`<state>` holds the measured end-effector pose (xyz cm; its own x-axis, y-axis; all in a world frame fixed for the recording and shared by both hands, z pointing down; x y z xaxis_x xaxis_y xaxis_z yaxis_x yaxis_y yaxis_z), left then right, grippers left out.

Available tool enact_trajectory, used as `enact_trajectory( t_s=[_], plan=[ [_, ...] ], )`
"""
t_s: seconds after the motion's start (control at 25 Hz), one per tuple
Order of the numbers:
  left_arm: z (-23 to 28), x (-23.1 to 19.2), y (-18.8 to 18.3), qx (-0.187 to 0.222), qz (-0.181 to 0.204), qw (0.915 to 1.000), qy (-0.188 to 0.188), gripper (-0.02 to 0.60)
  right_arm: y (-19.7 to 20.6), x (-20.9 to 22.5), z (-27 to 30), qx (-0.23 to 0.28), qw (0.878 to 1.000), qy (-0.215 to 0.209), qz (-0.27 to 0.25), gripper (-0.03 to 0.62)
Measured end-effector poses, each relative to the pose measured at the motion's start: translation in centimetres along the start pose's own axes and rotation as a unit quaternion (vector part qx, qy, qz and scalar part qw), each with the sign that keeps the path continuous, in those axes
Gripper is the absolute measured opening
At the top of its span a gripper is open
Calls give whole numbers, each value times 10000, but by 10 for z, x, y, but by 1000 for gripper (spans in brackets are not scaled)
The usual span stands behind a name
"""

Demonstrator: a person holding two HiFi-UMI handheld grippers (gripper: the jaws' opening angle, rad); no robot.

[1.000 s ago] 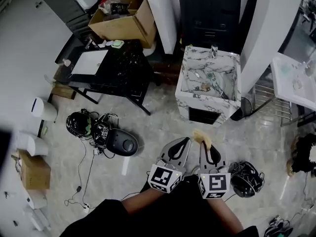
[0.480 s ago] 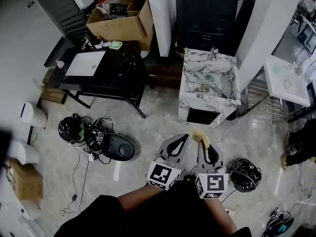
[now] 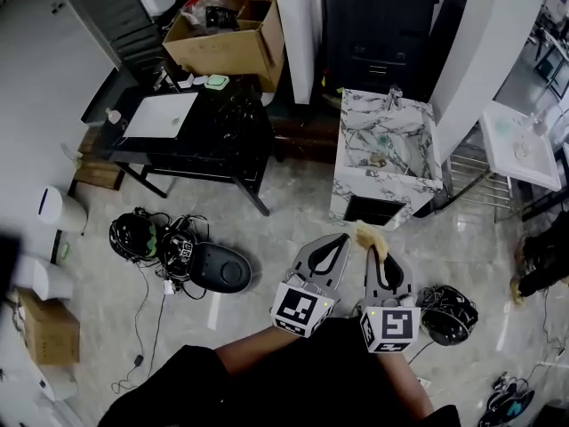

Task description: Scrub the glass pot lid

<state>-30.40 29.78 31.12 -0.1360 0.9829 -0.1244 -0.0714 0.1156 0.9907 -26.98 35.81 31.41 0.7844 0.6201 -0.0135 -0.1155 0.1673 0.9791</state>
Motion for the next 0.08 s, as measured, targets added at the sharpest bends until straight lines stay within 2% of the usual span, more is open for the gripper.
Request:
enact_trajectory(
  t_s=[0.08],
  plan=[
    [-3, -4, -4, -27, 53, 10000, -29, 17, -4, -4, 2, 18, 10000, -7, -19, 61]
  ],
)
Point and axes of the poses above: the fingertips, and each gripper's own axes: z forward along the fingers, x to its right, y out of its underside, the point moved 1 cm from there along -z, backward along the fingers, and after that the axes turned 12 degrees about y, right-handed, at the moved point
